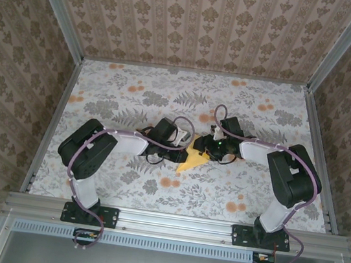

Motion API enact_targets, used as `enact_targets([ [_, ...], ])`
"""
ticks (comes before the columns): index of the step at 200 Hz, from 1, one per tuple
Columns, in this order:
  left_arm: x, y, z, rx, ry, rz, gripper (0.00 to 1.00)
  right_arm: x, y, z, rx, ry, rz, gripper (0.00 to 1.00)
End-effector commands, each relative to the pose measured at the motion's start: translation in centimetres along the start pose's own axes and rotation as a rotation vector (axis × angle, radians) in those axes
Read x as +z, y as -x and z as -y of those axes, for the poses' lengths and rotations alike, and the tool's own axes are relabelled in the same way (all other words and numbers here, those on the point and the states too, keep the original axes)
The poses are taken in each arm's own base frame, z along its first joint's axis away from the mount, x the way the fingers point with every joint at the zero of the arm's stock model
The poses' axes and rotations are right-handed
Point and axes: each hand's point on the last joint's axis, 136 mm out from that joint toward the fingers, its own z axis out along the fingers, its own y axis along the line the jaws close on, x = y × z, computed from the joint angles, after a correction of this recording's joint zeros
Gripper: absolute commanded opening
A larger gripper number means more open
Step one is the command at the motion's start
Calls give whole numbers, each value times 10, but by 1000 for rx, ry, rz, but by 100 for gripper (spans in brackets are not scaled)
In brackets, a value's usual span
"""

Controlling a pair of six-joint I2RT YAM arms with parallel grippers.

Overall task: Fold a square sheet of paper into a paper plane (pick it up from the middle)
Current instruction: Fourth fold the wing at the center of the table.

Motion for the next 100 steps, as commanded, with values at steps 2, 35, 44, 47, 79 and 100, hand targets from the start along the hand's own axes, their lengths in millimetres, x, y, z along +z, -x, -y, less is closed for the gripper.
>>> enact_targets([
  [2, 1, 1, 3, -26, -28, -24, 0, 5, 0, 9, 17, -40, -1, 53],
  [35, 3, 0, 2, -40, -41, -37, 0, 8, 1, 12, 31, -44, -2, 54],
  [44, 4, 0, 2, -43, -43, -40, 0, 8, 1, 12, 33, -45, -1, 54],
  [47, 4, 0, 2, -43, -44, -41, 0, 8, 2, 12, 34, -45, 0, 54],
  [79, 6, -2, 3, -50, -55, -53, 0, 10, 3, 13, 42, -54, 1, 55],
  [100, 6, -2, 3, -53, -57, -57, 0, 11, 4, 17, 52, -73, 2, 55],
])
